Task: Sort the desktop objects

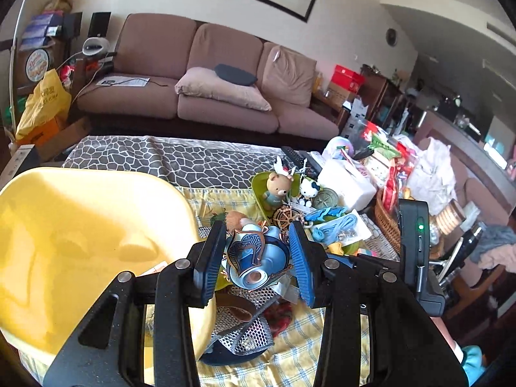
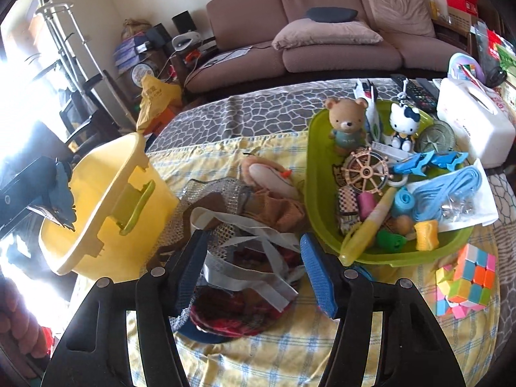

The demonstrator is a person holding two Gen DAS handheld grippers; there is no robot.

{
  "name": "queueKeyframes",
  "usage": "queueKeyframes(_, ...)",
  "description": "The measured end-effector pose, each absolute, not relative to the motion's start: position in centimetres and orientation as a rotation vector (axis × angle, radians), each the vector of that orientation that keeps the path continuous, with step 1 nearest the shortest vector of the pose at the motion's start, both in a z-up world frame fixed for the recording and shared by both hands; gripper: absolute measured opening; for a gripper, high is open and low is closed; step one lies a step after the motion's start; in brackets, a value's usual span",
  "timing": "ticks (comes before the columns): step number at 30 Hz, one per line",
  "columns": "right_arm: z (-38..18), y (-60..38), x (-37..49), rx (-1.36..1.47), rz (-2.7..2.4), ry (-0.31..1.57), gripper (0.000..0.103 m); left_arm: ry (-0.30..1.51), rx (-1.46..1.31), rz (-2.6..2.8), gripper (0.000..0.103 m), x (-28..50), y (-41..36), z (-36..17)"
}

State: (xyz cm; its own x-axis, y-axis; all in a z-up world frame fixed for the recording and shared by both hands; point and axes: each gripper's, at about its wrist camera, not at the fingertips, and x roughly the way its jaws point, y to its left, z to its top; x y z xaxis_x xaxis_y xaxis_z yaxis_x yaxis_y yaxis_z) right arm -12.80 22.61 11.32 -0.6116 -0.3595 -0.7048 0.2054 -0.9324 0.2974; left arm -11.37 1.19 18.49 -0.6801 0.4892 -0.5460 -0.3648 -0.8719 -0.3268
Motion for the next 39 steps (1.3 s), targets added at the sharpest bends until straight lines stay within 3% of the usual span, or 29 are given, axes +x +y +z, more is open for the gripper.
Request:
queueKeyframes(7, 10.7, 19.0, -14.1, 1.182, -2.537, -0.203, 0.062, -0.312, -0.9, 2.525, 0.038, -11.8, -1.6, 18.1)
queueKeyframes(10, 9.9, 17.6, -14.4, 1.207, -2.51, -0.135, 0.038, -0.335, -0.91, 2.531, 0.038, -12.2, -2.8, 17.9)
queueKeyframes(12, 9.4, 16.8, -14.5, 1.219, -2.509, -0.067, 0.013, -0.344, -0.917, 2.536, 0.038, -12.4, -3.3, 17.8)
queueKeyframes(13, 9.2, 16.5, -14.5, 1.223, -2.512, -0.036, 0.008, -0.35, -0.921, 2.538, 0.038, -12.5, -3.7, 17.7)
queueKeyframes(19, 10.7, 18.0, -14.3, 1.111, -2.592, -0.084, 0.004, -0.383, -0.932, 2.548, 0.038, -12.9, -5.5, 17.3)
queueKeyframes(29, 19.3, 20.4, -12.1, 0.737, -2.628, -0.344, 0.004, -0.436, -0.953, 2.574, 0.038, -13.5, -8.4, 16.9)
queueKeyframes(39, 27.1, 13.8, -8.7, 0.51, -2.548, -0.226, 0.004, -0.425, -1.028, 2.622, 0.038, -14.2, -11.4, 16.2)
